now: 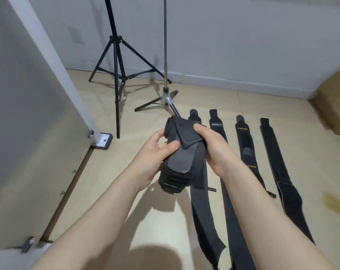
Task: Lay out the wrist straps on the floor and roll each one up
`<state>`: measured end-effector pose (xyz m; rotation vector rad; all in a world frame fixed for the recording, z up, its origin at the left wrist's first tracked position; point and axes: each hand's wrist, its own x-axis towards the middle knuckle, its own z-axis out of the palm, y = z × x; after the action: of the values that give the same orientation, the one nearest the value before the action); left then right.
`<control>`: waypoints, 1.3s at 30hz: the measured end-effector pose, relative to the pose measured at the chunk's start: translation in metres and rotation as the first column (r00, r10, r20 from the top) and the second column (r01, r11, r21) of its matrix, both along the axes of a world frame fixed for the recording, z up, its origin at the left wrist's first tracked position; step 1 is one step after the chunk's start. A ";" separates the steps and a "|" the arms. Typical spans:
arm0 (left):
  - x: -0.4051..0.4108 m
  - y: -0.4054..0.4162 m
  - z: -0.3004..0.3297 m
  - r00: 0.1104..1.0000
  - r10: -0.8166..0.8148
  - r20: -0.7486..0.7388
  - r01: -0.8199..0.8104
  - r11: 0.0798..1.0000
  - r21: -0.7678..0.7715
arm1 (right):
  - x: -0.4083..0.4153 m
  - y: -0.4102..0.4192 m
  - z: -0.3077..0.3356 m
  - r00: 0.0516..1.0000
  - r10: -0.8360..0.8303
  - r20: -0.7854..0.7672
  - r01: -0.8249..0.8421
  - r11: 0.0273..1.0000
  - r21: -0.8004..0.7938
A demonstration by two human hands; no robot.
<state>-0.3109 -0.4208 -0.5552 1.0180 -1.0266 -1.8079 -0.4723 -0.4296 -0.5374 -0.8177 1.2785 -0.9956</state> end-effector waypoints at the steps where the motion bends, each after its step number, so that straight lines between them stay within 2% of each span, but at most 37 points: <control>1: 0.000 0.004 -0.001 0.999 0.037 0.034 -0.037 0.999 -0.003 | 0.000 0.004 0.001 0.999 0.005 -0.043 -0.006 1.000 -0.019; 4: 0.001 0.014 -0.005 0.985 0.116 0.130 -0.112 0.993 -0.040 | -0.001 0.019 -0.003 0.996 0.018 -0.083 -0.020 1.000 -0.020; 7: 0.002 0.019 -0.005 0.993 0.113 0.040 -0.113 0.994 0.003 | -0.001 0.025 -0.006 0.979 0.068 -0.194 -0.071 0.997 -0.011; 11: -0.001 0.014 -0.001 0.982 0.174 0.070 -0.171 0.984 -0.047 | 0.000 0.026 -0.002 0.963 0.107 -0.245 -0.114 0.993 -0.015; 15: -0.003 0.008 -0.002 0.950 0.284 0.129 -0.285 0.958 -0.009 | 0.001 0.033 0.004 0.946 0.149 -0.286 -0.210 0.958 -0.193; 17: -0.002 0.006 -0.003 0.944 0.287 0.164 -0.295 0.955 0.029 | 0.002 0.035 0.002 0.903 0.190 -0.385 -0.294 0.927 -0.232; 19: -0.001 0.005 -0.004 0.947 0.234 0.222 -0.248 0.968 0.039 | 0.005 0.038 -0.006 0.880 0.128 -0.458 -0.256 0.939 -0.230; 21: 0.001 0.005 -0.005 0.966 0.147 0.213 -0.162 0.985 0.054 | 0.009 0.041 -0.012 0.906 0.060 -0.419 -0.169 0.959 -0.230; 23: 0.004 0.005 -0.006 0.984 0.066 0.165 -0.075 0.996 0.051 | 0.009 0.040 -0.013 0.949 -0.010 -0.314 -0.060 0.975 -0.213; 26: 0.004 0.003 -0.007 0.987 0.052 0.152 -0.053 0.999 0.003 | 0.004 0.035 -0.008 0.981 -0.073 -0.181 0.039 0.982 -0.185; 30: 0.007 -0.001 -0.007 0.976 0.097 0.196 -0.083 0.993 -0.081 | 0.010 0.034 -0.008 0.972 -0.017 -0.235 -0.020 0.988 -0.155; 34: 0.020 -0.007 -0.003 0.958 0.139 0.252 -0.094 0.979 -0.180 | 0.012 0.027 -0.004 0.985 0.023 -0.173 -0.034 0.998 -0.060; 37: 0.024 -0.009 -0.006 0.892 0.267 0.365 -0.156 0.939 -0.306 | 0.010 0.025 -0.002 0.986 0.036 -0.163 -0.040 0.999 -0.020; 39: 0.018 -0.007 -0.006 0.879 0.287 0.381 -0.152 0.926 -0.346 | 0.006 0.023 -0.002 0.985 0.025 -0.172 -0.023 1.000 0.015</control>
<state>-0.2925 -0.4281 -0.5615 1.3045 -1.3421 -1.2119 -0.4660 -0.4066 -0.5393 -0.9230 1.4175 -0.9120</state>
